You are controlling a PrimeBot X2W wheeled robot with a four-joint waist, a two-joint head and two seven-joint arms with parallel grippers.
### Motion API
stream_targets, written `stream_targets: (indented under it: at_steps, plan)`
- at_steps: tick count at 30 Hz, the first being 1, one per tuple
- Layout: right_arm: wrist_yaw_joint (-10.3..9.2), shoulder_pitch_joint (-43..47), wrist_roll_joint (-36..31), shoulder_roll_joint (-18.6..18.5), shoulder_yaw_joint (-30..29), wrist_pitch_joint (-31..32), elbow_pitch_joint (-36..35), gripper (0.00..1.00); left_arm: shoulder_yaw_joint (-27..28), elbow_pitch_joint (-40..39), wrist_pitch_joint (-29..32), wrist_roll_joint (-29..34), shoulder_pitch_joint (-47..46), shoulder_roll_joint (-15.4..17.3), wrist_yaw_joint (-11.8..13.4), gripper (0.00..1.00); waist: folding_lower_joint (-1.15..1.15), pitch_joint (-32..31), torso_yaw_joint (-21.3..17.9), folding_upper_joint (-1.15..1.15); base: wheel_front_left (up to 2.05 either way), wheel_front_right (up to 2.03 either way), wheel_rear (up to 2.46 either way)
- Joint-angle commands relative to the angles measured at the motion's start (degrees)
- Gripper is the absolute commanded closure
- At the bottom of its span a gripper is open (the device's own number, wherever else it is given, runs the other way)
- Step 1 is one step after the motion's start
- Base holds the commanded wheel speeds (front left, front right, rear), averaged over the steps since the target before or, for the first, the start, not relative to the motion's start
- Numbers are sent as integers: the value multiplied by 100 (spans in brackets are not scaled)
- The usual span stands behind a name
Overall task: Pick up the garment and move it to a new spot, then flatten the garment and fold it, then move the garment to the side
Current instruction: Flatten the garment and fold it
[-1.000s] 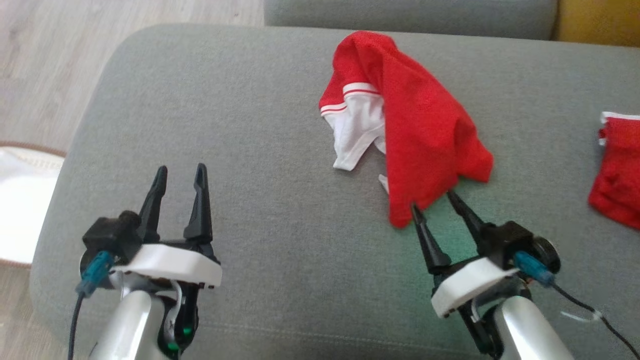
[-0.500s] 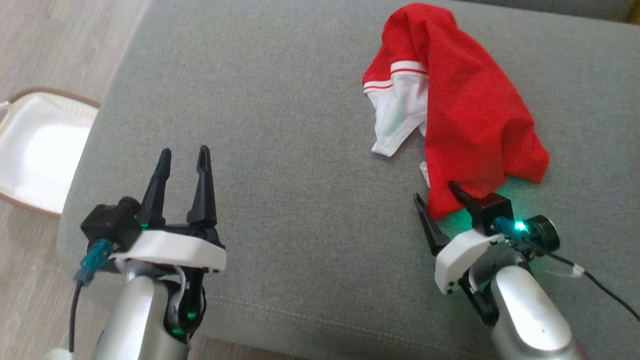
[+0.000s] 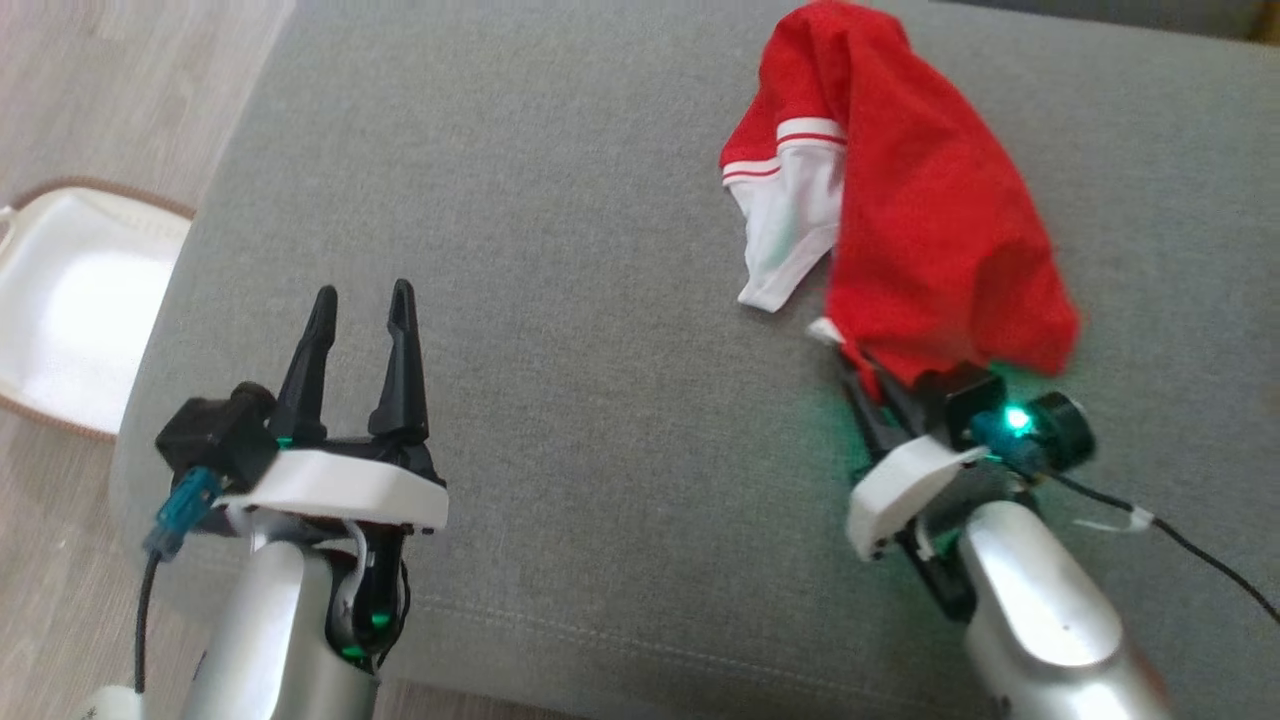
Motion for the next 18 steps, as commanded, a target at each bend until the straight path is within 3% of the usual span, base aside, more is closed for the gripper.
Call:
stream_targets:
  at_steps: [1,11,14,18]
  plan:
    - [37,-231,169,60,365,-159,-335,100,228,-149,-34,58,-159,52,-26,0,0,-147,-95,0,0,0,0]
    - [37,-684,1118,60,1706,-398,-1695,100,267,-163,-34,-15,165,49,69,0,0,-765,-383,0,0,0,0]
    - [37,-859,1317,60,1701,-260,-2044,100,330,-199,-34,-13,263,49,79,0,0,-841,-463,0,0,0,0]
    - [37,-1100,1225,60,1200,81,-2316,100,405,-274,-34,-19,331,48,85,0,0,-822,-567,0,0,0,0]
